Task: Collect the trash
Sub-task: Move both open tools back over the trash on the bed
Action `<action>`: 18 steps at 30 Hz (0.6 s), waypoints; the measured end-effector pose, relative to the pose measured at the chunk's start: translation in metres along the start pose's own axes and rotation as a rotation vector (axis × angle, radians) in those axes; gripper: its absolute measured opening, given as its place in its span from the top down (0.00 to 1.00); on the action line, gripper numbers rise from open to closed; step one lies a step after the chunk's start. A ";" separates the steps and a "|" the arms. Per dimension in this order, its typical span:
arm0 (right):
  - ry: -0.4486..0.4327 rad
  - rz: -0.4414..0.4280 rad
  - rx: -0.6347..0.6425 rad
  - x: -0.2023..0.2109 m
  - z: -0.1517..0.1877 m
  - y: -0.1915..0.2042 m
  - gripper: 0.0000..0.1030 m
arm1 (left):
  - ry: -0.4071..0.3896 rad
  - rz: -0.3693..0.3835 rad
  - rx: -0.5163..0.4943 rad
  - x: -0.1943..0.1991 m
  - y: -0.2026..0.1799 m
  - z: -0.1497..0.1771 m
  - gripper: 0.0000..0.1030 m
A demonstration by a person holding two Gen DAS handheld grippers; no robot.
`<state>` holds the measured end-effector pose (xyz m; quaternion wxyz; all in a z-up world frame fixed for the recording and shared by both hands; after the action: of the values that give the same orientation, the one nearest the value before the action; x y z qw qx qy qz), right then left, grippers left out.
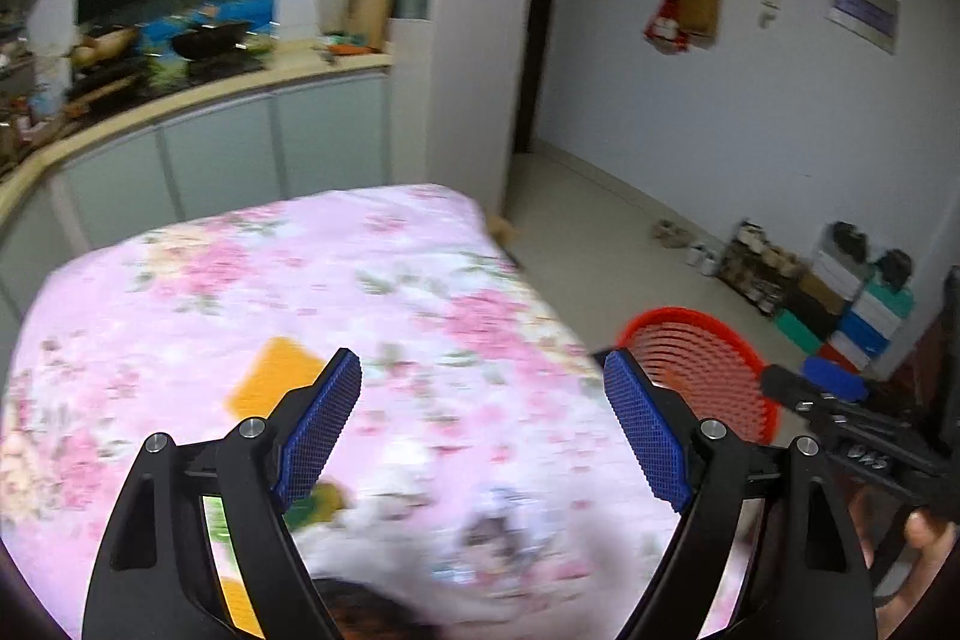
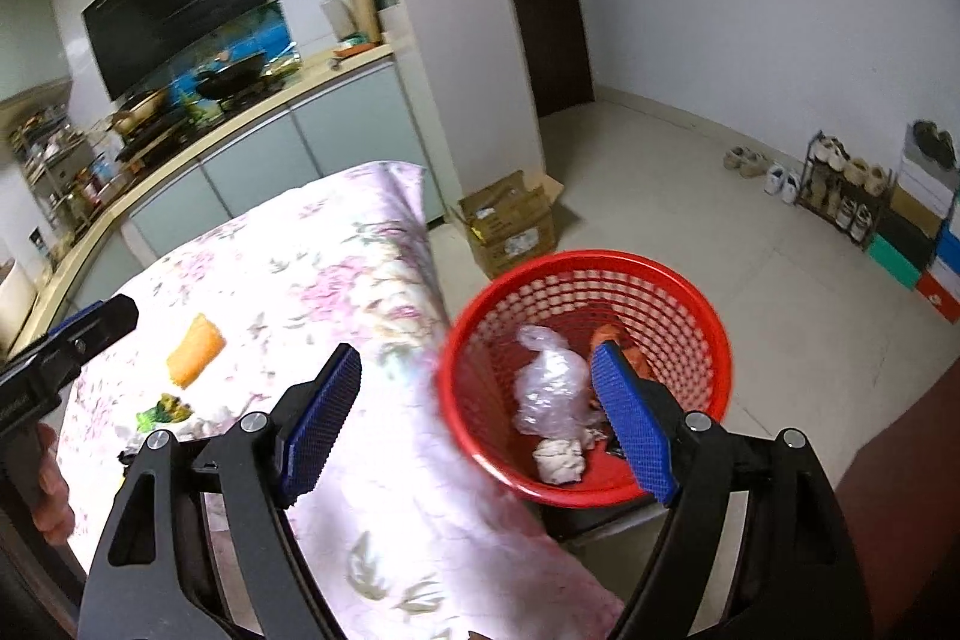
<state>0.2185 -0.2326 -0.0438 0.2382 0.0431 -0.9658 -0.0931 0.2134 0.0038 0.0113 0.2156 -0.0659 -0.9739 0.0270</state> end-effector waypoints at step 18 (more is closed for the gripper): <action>0.067 -0.153 0.035 -0.018 0.013 0.080 0.26 | 0.014 -0.264 0.133 0.061 0.158 0.028 0.22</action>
<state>0.2251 -0.1499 -0.0468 0.2618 0.1241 -0.9526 -0.0927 0.1651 0.1675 -0.0015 0.2280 0.0770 -0.9686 0.0626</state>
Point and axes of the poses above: each gripper's, at about its wrist camera, not at the fingertips, and x roughly against the way its jaws point, y to its left, z to its underside, the point moved 2 cm from there along -x, roughly the way its jaws point, and after that the axes turned 13 degrees about -y, right-handed, at the moved point
